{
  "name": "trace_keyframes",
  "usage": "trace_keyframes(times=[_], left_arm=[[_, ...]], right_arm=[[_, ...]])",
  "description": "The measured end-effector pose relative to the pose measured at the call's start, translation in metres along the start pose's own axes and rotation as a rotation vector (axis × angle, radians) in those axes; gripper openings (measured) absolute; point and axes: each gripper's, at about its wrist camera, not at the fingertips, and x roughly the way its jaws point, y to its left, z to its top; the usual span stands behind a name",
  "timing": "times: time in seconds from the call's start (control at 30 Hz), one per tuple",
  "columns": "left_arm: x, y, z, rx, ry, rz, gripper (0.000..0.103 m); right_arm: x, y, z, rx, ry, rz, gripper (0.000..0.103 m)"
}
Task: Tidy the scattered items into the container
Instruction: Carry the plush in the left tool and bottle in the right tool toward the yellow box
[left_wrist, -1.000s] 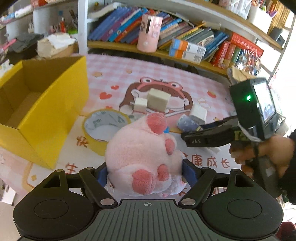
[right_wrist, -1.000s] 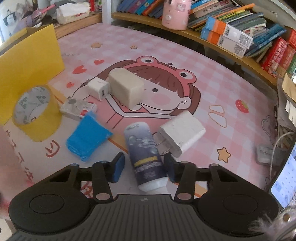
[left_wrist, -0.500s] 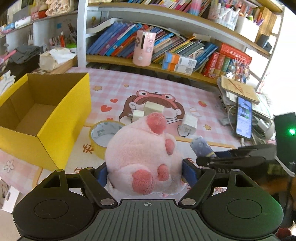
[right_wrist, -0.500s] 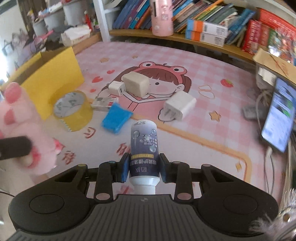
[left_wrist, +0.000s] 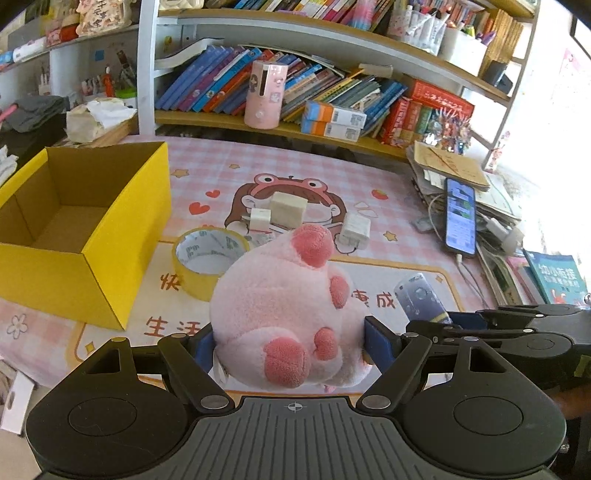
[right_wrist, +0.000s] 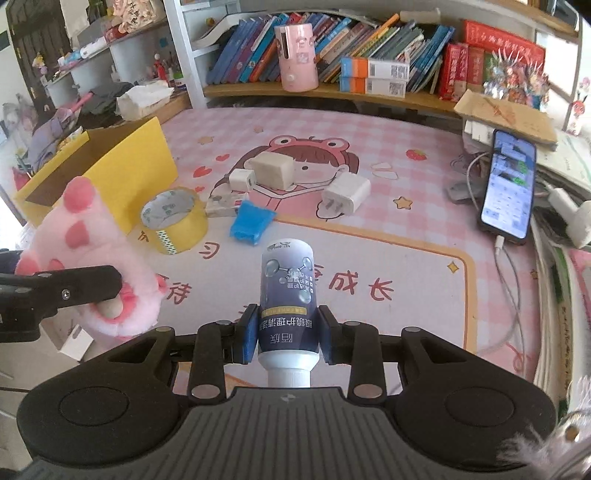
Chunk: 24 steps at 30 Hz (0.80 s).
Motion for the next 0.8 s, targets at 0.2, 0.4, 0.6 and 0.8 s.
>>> trace_keyframes(times=[0.2,0.4,0.6,0.8], left_arm=[[-0.015,0.028,-0.011,0.043,-0.018,-0.079,0.079],[-0.045,0.078,-0.024,0.083,-0.026,-0.140,0.079],[-0.072,0.132,-0.040,0.101,-0.023,-0.162,0.079],[-0.100,0.175,-0.047,0.109,-0.050,-0.142,0.079]], right_arm=[[-0.017,0.034,-0.012,0.036,-0.029,-0.079,0.031],[-0.038,0.095,-0.028,0.101,-0.057,-0.173,0.031],[-0.048,0.161,-0.048,0.129,-0.072,-0.207,0.031],[-0.048,0.217,-0.053,0.126,-0.078,-0.179,0.031]])
